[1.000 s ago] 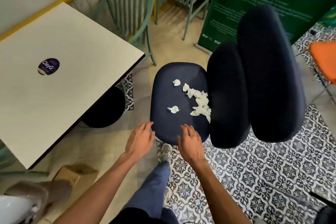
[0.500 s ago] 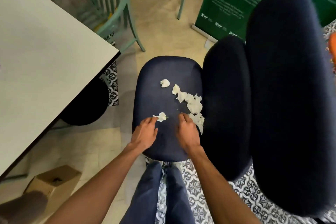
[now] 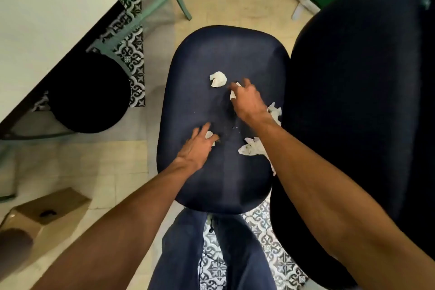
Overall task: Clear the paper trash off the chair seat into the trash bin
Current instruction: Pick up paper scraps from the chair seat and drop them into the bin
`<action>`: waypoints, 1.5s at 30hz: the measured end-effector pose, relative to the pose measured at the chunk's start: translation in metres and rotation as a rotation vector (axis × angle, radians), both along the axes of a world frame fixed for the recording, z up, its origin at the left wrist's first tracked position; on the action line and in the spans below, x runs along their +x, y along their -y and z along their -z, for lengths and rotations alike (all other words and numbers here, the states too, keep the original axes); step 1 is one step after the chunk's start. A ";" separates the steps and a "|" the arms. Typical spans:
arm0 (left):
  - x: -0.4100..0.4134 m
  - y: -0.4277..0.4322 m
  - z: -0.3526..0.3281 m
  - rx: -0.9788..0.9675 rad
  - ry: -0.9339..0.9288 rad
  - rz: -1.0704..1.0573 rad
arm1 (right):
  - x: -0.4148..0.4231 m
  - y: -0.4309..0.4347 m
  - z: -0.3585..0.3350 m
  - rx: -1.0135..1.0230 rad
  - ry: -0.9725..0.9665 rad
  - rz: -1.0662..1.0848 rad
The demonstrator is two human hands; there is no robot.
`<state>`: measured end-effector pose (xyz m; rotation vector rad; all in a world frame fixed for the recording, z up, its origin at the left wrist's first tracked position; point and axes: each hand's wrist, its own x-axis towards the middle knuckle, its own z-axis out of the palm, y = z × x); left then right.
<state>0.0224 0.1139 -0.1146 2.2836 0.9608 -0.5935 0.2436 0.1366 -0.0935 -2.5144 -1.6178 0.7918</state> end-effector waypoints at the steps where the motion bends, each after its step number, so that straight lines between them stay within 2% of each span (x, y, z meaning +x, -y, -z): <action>1: -0.002 0.001 0.011 0.002 0.030 0.011 | 0.002 -0.003 0.010 -0.008 -0.006 -0.007; 4: -0.009 0.005 0.028 0.068 0.036 0.100 | -0.006 -0.002 0.028 -0.053 0.025 -0.031; 8: -0.016 0.003 0.030 0.069 0.056 0.015 | -0.014 0.008 0.037 -0.048 0.022 -0.039; 11: -0.023 -0.006 0.012 0.064 0.101 -0.133 | -0.019 0.009 0.023 -0.041 0.019 0.059; 15: -0.026 -0.013 -0.031 0.082 0.228 -0.328 | -0.035 0.014 -0.010 0.020 -0.102 0.236; 24: -0.077 0.024 -0.189 0.165 0.435 -0.708 | -0.104 0.064 -0.182 0.288 -0.237 0.294; 29: -0.115 0.071 -0.279 0.239 0.499 -0.904 | -0.149 0.099 -0.276 0.387 -0.273 0.155; 36: -0.189 0.136 -0.362 0.399 0.475 -1.009 | -0.205 0.142 -0.371 0.538 -0.359 -0.063; 39: -0.222 0.159 -0.386 0.481 0.481 -1.031 | -0.236 0.159 -0.393 0.561 -0.407 -0.156; 45: -0.304 0.210 -0.412 0.509 0.586 -1.153 | -0.313 0.196 -0.410 0.613 -0.409 -0.301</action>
